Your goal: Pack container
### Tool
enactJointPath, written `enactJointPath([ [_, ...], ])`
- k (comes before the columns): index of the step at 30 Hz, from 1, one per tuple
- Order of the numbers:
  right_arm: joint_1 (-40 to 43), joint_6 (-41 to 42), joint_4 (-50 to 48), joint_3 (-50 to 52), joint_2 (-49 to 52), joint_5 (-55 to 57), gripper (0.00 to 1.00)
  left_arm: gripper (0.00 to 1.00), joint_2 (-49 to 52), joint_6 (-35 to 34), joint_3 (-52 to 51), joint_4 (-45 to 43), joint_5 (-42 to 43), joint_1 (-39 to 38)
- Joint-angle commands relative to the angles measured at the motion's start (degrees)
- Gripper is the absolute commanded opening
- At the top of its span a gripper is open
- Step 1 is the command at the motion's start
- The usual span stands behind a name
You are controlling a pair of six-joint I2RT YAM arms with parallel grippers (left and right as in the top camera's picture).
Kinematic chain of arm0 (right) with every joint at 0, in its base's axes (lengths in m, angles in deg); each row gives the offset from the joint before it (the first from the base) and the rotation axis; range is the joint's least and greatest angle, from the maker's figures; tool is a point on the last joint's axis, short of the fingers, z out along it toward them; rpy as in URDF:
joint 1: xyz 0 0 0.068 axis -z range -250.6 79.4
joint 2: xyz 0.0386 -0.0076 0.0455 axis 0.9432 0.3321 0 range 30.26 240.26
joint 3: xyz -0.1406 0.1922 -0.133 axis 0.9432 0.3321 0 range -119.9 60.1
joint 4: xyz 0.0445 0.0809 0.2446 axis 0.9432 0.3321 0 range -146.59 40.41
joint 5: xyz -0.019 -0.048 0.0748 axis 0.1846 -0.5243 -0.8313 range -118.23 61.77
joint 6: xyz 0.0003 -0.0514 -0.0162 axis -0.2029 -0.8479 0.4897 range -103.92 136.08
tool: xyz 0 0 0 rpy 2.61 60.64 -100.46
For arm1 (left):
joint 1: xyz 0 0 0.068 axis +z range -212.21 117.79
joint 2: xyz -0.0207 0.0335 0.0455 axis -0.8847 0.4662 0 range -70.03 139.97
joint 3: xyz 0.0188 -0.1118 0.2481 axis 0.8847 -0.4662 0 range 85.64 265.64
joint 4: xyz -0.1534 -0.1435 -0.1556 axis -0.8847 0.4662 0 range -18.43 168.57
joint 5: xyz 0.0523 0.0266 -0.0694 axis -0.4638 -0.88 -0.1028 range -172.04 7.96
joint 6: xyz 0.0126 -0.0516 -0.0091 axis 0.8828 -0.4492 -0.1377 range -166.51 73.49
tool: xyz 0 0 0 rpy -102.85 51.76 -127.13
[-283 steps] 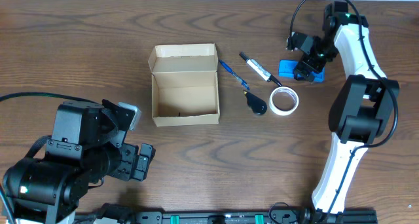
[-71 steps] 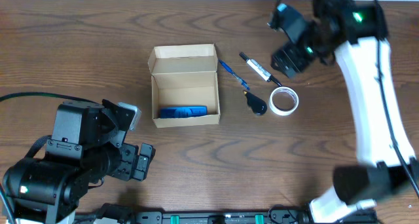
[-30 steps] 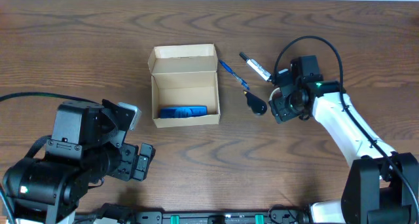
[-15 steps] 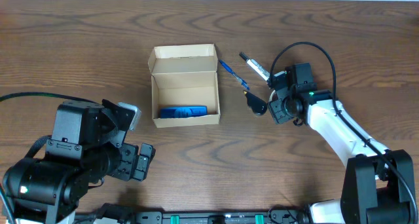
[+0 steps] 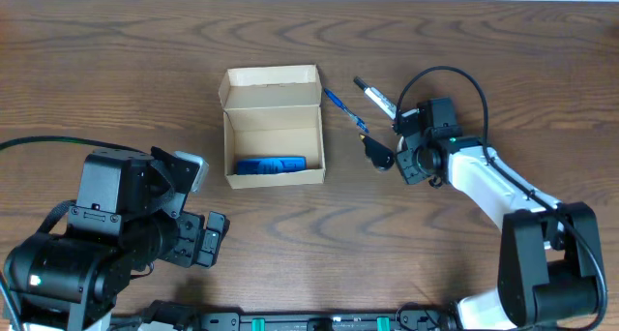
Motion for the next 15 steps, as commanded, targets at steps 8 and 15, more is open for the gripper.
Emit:
enactJointPath([
  [8, -0.33, -0.2, -1.53, 0.52, 2.97, 0.46, 0.43, 0.95, -0.07, 0.98, 0.96, 0.22, 0.35, 0.09],
  [15, -0.33, -0.13, -2.01, 0.48, 3.04, 0.61, 0.2, 0.95, -0.07, 0.98, 0.96, 0.22, 0.35, 0.09],
])
